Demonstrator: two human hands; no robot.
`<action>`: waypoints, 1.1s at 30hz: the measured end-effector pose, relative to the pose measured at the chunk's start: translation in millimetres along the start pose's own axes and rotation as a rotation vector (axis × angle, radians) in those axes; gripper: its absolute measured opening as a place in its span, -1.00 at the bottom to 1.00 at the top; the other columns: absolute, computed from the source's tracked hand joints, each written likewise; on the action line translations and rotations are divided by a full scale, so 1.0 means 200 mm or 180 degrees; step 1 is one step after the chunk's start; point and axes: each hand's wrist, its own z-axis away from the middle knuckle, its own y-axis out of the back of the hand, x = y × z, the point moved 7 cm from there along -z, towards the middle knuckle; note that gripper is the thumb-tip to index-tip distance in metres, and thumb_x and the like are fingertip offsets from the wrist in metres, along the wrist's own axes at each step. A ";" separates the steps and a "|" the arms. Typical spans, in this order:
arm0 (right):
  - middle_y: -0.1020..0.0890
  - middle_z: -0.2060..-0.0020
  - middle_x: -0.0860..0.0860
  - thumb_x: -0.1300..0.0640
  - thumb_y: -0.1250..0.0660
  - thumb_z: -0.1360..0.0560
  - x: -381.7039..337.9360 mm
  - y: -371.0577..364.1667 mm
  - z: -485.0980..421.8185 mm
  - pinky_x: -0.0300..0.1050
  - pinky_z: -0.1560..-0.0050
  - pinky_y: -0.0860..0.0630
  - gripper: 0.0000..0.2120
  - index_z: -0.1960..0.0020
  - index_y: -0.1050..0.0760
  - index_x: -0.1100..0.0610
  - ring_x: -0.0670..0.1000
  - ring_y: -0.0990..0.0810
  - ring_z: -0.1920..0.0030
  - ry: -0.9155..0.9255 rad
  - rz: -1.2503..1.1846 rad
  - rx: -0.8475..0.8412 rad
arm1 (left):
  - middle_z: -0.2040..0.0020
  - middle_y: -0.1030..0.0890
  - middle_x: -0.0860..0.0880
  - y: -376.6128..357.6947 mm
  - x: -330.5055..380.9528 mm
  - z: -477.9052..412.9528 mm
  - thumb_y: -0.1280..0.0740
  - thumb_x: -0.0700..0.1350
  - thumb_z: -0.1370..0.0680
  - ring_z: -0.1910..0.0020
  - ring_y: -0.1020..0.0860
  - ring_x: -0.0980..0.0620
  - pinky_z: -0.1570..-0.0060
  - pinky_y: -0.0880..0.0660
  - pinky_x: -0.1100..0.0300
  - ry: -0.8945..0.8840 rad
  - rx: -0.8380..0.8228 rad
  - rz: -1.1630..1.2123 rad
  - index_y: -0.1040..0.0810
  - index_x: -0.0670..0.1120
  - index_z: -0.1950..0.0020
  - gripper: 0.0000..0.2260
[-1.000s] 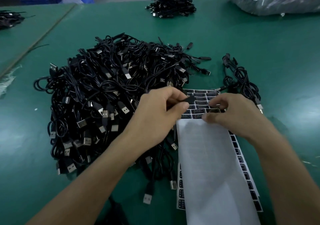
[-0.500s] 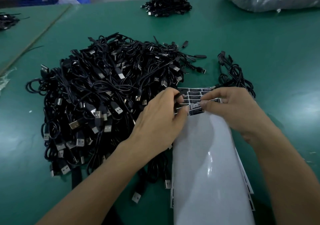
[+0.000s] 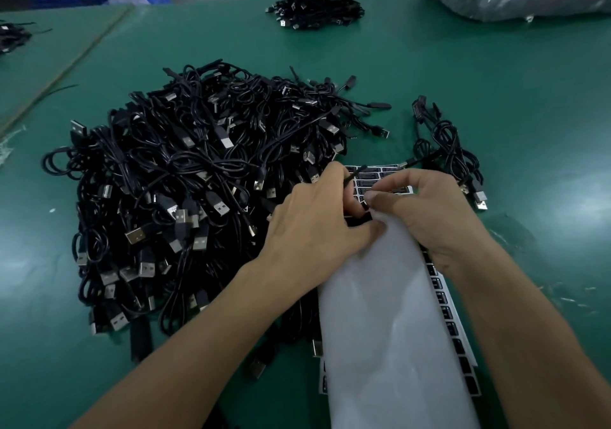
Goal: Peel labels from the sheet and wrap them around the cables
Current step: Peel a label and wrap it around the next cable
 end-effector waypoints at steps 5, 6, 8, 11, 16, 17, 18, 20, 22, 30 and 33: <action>-0.72 0.29 0.12 0.18 -0.58 -0.40 0.00 0.01 0.00 -0.01 0.23 -0.65 -0.90 0.21 -0.66 0.08 0.01 -0.66 0.34 -0.0014 -0.0052 0.0118 | 0.21 -0.66 0.23 0.00 -0.01 0.00 -0.52 0.19 -0.33 0.25 -0.60 0.15 0.15 -0.59 -0.03 0.0021 0.0069 0.0163 -0.25 0.12 0.23 -0.57; -0.72 0.27 0.14 0.19 -0.57 -0.41 0.00 0.00 0.01 -0.01 0.24 -0.66 -0.90 0.21 -0.66 0.08 0.01 -0.66 0.34 -0.0027 -0.0085 0.0118 | 0.21 -0.66 0.25 0.00 -0.01 0.00 -0.52 0.18 -0.33 0.26 -0.60 0.16 0.15 -0.59 -0.03 0.0020 0.0074 0.0192 -0.25 0.11 0.23 -0.57; -0.71 0.29 0.13 0.22 -0.54 -0.44 0.00 -0.01 0.01 -0.10 0.33 -0.66 -0.90 0.21 -0.66 0.10 -0.04 -0.65 0.38 -0.0042 -0.0161 0.0120 | 0.22 -0.66 0.26 0.00 -0.02 -0.01 -0.53 0.15 -0.33 0.27 -0.60 0.17 0.16 -0.59 -0.03 0.0021 0.0089 0.0249 -0.27 0.11 0.23 -0.59; -0.69 0.31 0.08 0.23 -0.52 -0.46 0.00 -0.02 0.02 -0.26 0.43 -0.56 -0.90 0.21 -0.66 0.11 -0.15 -0.62 0.45 -0.0029 -0.0181 0.0140 | 0.24 -0.66 0.27 0.00 -0.03 -0.01 -0.53 0.11 -0.33 0.30 -0.60 0.22 0.18 -0.60 0.00 0.0038 0.0143 0.0274 -0.31 0.10 0.21 -0.62; -0.68 0.32 0.04 0.24 -0.51 -0.46 -0.01 -0.02 0.02 -0.32 0.42 -0.54 -0.88 0.22 -0.65 0.09 -0.20 -0.60 0.45 0.0057 -0.0114 0.0130 | 0.28 -0.66 0.16 0.00 -0.04 0.00 -0.50 0.04 -0.33 0.29 -0.62 0.15 0.20 -0.60 -0.02 0.0123 0.0247 0.0278 -0.33 0.06 0.21 -0.67; -0.68 0.33 0.03 0.24 -0.52 -0.46 -0.01 -0.02 0.02 -0.31 0.41 -0.56 -0.88 0.22 -0.65 0.09 -0.19 -0.60 0.44 0.0063 -0.0113 0.0128 | 0.28 -0.66 0.14 0.00 -0.04 0.00 -0.50 0.03 -0.33 0.28 -0.63 0.12 0.20 -0.60 -0.04 0.0136 0.0249 0.0321 -0.33 0.06 0.22 -0.68; -0.68 0.33 0.03 0.24 -0.52 -0.46 -0.01 -0.02 0.02 -0.29 0.39 -0.58 -0.88 0.23 -0.65 0.08 -0.17 -0.61 0.42 0.0065 -0.0108 0.0129 | 0.29 -0.66 0.12 0.01 -0.04 0.00 -0.49 0.02 -0.33 0.28 -0.63 0.09 0.19 -0.59 -0.06 0.0151 0.0245 0.0376 -0.33 0.07 0.23 -0.69; -0.69 0.30 0.07 0.23 -0.52 -0.45 -0.01 -0.03 0.03 -0.22 0.31 -0.62 -0.88 0.22 -0.64 0.08 -0.11 -0.62 0.37 0.0076 -0.0065 0.0141 | 0.30 -0.66 0.10 0.01 -0.05 0.00 -0.47 0.01 -0.32 0.26 -0.63 0.05 0.18 -0.59 -0.09 0.0172 0.0231 0.0470 -0.32 0.07 0.25 -0.69; -0.70 0.23 0.12 0.21 -0.53 -0.45 -0.01 -0.02 0.03 -0.13 0.21 -0.65 -0.89 0.22 -0.65 0.08 -0.06 -0.64 0.30 0.0089 -0.0025 0.0161 | 0.29 -0.67 0.06 0.02 -0.05 -0.01 -0.47 0.00 -0.32 0.24 -0.62 -0.02 0.17 -0.57 -0.14 0.0173 0.0215 0.0529 -0.29 0.05 0.27 -0.68; -0.70 0.28 0.14 0.14 -0.56 -0.43 -0.02 -0.02 0.04 0.11 0.16 -0.66 -0.89 0.22 -0.65 0.08 -0.03 -0.63 0.36 0.0112 0.0061 0.0151 | 0.30 -0.62 -0.14 0.04 -0.06 -0.02 -0.43 -0.14 -0.36 0.24 -0.56 -0.22 0.25 -0.51 -0.23 0.0178 0.0353 0.0586 -0.21 0.00 0.31 -0.65; -0.70 0.22 0.19 0.07 -0.59 -0.39 -0.02 -0.01 0.04 0.24 0.11 -0.66 -0.84 0.19 -0.61 0.06 0.15 -0.67 0.24 0.0124 0.0110 0.0255 | 0.27 -0.66 -0.12 0.03 -0.06 -0.02 -0.46 -0.10 -0.33 0.22 -0.62 -0.21 0.23 -0.54 -0.21 0.0149 0.0273 0.0698 -0.22 0.00 0.30 -0.63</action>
